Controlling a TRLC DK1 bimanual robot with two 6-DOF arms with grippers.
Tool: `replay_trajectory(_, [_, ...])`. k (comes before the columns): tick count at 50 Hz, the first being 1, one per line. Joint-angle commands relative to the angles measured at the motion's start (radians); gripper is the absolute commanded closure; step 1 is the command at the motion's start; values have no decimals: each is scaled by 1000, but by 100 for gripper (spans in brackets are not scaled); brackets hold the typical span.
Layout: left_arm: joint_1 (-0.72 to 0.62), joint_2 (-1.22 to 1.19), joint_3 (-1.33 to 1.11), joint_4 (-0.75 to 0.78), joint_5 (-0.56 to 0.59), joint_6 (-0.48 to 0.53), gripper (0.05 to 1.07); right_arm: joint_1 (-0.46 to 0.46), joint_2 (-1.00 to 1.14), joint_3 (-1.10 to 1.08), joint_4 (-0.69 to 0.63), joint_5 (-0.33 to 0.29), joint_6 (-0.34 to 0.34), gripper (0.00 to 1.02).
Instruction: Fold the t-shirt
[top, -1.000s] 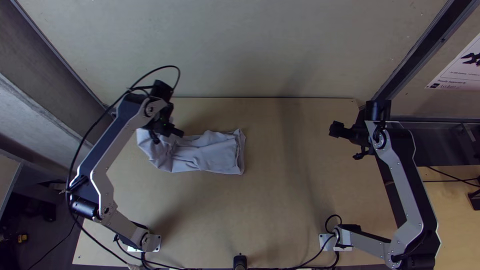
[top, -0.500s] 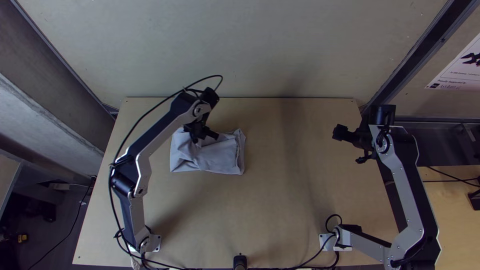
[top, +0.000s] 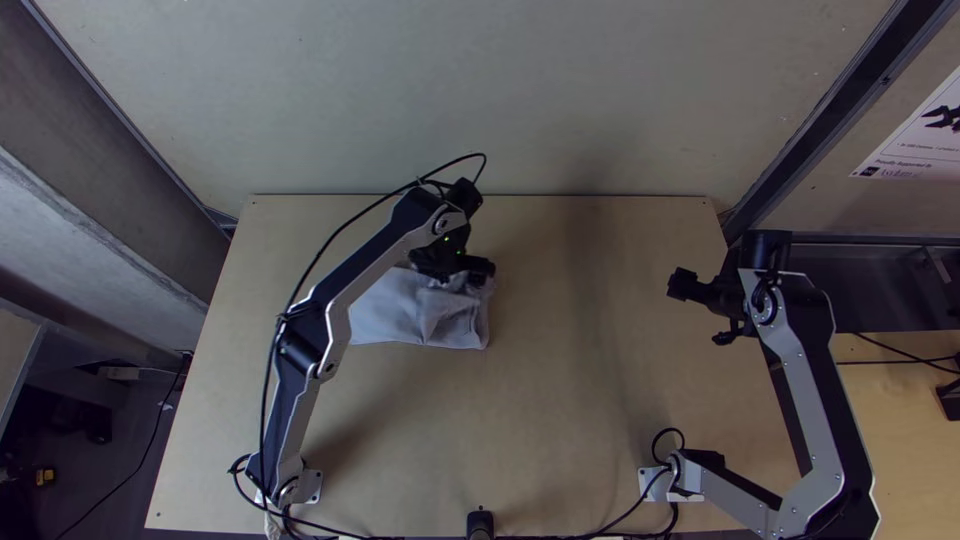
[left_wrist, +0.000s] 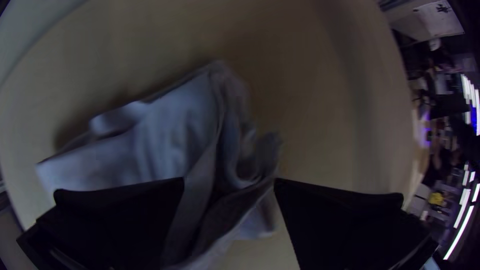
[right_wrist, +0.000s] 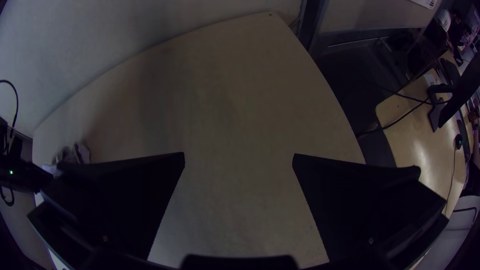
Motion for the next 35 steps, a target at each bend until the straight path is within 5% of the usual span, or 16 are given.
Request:
replay_trajectory(1, [-13, 64, 66, 4, 119, -51, 9, -4, -21, -19, 11, 1, -15, 3])
replay_trajectory(13, [28, 69, 64, -17, 388, -27, 10, -2, -36, -37, 26, 1, -23, 3])
replay_trajectory(17, [28, 35, 61, 6, 294, -30, 10, -2, -41, -42, 37, 0, -28, 3])
replay_trajectory(28, [62, -91, 17, 27, 282, -25, 10, 23, -39, -25, 86, 0, -21, 3])
replay_trajectory(35, [70, -179, -23, 47, 63, -4, 10, 56, -39, 12, 122, 0, -21, 3])
